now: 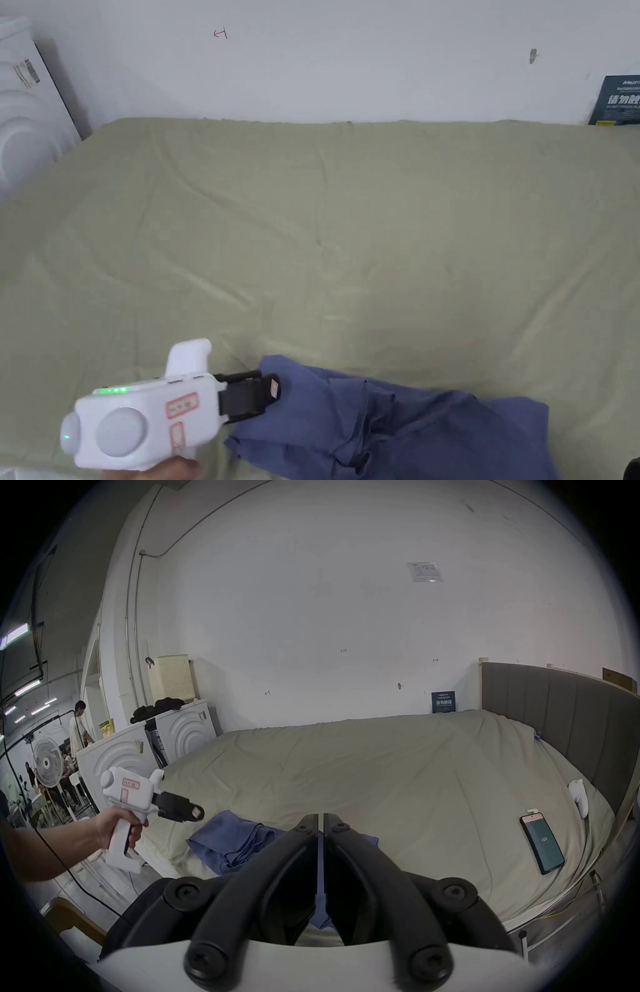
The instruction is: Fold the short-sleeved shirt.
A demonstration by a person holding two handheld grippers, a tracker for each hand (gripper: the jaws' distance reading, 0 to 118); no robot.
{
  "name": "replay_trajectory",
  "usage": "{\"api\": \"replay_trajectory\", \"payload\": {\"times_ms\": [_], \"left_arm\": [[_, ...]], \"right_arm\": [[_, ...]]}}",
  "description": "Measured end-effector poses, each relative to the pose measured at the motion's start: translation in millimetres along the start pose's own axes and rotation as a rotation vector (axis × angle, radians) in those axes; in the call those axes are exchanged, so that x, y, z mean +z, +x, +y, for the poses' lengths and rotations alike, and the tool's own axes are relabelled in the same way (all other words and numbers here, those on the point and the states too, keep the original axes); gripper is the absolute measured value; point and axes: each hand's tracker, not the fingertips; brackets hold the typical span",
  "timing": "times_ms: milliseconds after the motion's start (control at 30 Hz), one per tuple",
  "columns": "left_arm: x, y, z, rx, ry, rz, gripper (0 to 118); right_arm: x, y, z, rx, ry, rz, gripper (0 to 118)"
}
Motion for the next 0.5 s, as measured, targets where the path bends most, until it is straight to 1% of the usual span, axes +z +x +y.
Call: {"api": "replay_trajectory", "payload": {"times_ms": [33,100,200,233,300,333,400,433,467,500], "left_arm": [[-1,-14,6,0.039,-0.016,-0.01,115],[-2,-43,19,0.103,-0.024,-0.06,115],[-23,-85,28,0.21,-0.151,-0.139,115],[-33,-101,29,0.243,-0.203,-0.191,115],[-58,-121,21,0.351,-0.316,-0.36,115],[-71,-128,14,0.397,-0.338,-0.428,115],[-84,-132,12,0.421,-0.259,-0.593,116],[-91,-131,14,0.45,-0.249,-0.658,116],[-101,-130,11,0.506,-0.26,-0.691,116],[-109,-122,9,0.523,-0.271,-0.727,115]], "right_arm": [[-2,0,0,0.006,-0.007,-0.001,5],[-8,0,-2,0.018,-0.024,0.0,5],[-21,-4,-1,0.016,-0.055,-0.01,5],[-25,-5,-1,0.015,-0.064,-0.013,4],[-33,-9,0,0.025,-0.083,-0.017,4],[-38,-11,0,0.03,-0.094,-0.017,4],[-47,-13,1,0.034,-0.111,-0.014,5],[-52,-15,2,0.035,-0.121,-0.016,4],[-56,-16,2,0.035,-0.129,-0.018,4],[-61,-17,1,0.032,-0.137,-0.016,4]]}}
